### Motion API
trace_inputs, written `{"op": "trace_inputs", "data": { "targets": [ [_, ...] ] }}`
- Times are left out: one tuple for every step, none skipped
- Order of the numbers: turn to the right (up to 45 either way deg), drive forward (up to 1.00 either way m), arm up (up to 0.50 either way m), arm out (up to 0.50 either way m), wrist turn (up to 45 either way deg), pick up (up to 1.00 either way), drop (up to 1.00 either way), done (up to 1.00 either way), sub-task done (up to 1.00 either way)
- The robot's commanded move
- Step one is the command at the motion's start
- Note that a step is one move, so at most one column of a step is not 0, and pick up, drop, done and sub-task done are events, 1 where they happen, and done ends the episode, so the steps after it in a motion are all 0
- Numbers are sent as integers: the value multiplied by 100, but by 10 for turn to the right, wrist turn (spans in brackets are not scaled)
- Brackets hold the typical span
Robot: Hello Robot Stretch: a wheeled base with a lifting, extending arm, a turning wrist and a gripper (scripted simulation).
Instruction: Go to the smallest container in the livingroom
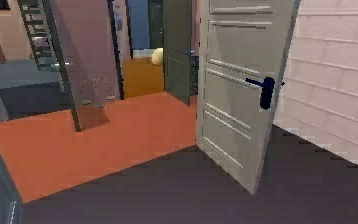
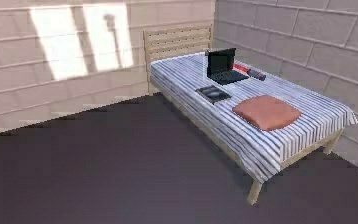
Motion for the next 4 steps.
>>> {"op": "trace_inputs", "data": {
  "targets": [
    [-90,0,0,0,0,0,0,0,0],
    [0,100,0,0,0,0,0,0,0],
    [0,100,0,0,0,0,0,0,0],
    [0,100,0,0,0,0,0,0,0]
  ]
}}
